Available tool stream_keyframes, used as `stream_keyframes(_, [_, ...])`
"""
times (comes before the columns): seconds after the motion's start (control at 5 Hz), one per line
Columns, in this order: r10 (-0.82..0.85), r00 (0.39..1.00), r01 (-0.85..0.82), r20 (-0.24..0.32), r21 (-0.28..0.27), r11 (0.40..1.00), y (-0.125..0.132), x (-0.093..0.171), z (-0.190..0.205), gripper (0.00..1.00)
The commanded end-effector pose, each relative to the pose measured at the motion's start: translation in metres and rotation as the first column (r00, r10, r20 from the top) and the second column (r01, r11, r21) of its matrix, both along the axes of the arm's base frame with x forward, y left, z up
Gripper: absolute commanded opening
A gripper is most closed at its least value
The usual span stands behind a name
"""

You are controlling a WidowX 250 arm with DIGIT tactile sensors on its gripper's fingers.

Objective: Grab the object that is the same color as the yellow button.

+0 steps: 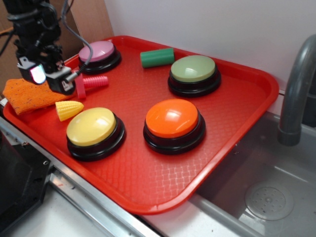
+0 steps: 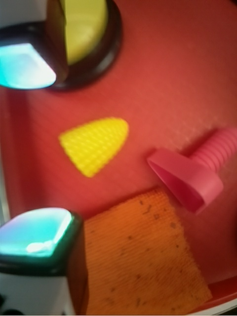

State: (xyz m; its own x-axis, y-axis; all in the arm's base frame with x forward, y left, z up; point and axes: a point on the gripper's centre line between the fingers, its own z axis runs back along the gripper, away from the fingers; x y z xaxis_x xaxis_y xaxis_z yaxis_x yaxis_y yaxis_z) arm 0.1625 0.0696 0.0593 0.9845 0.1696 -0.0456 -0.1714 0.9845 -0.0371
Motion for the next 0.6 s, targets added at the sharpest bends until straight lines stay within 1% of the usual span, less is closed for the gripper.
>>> stream_keyframes(0.0, [0.07,0.998,-0.07,-0.003,0.009,0.997,0.007,0.01,-0.029,1.0])
stream_keyframes(0.2, [0.11,0.993,-0.111,-0.041,-0.007,0.994,0.005,0.011,-0.042,1.0])
stream_keyframes(0.4, [0.147,0.986,-0.147,-0.077,0.005,0.989,0.003,0.011,-0.049,0.0])
